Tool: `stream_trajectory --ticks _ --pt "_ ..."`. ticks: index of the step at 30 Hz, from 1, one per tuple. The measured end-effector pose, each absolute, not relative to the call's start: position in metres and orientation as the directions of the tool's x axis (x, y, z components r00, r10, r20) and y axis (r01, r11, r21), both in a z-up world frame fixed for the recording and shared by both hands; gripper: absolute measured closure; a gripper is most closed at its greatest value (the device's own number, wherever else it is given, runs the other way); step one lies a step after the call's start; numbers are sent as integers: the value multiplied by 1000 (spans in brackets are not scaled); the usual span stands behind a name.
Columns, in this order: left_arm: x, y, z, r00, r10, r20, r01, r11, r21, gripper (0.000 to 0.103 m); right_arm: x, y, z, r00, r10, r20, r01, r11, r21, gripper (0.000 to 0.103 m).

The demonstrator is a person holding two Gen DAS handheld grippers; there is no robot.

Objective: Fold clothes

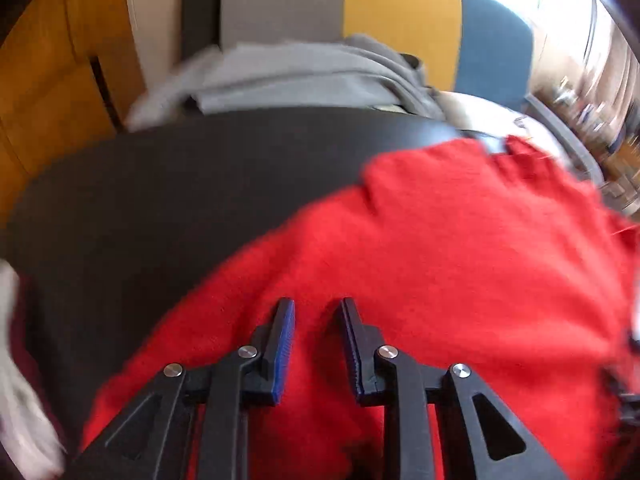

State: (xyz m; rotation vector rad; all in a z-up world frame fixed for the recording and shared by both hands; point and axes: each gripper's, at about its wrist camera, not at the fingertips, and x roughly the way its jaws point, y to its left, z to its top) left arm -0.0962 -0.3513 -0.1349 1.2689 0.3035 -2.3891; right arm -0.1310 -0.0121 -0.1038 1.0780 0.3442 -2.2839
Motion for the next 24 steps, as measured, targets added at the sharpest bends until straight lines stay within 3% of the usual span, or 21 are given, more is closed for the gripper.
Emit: stream_trajectory --ticks 8,13,20,24 --pt "-101 -362 -118 -449 -323 -833 534 -844 39 78 -135 -14 -105 -501 -399 -768 603 -797 20 0" --pt "-76 -315 -91 -591 -268 -761 486 -871 -70 79 -134 -16 -105 -494 -393 -775 599 -800 24 0" --pt "-54 -259 -135 -595 -275 -755 439 -898 -19 75 -129 -20 -104 -487 -398 -778 601 -799 33 0" --pt "-45 -279 -136 -582 -246 -775 488 -868 -90 75 -126 -21 -103 -482 -402 -778 603 -797 39 0"
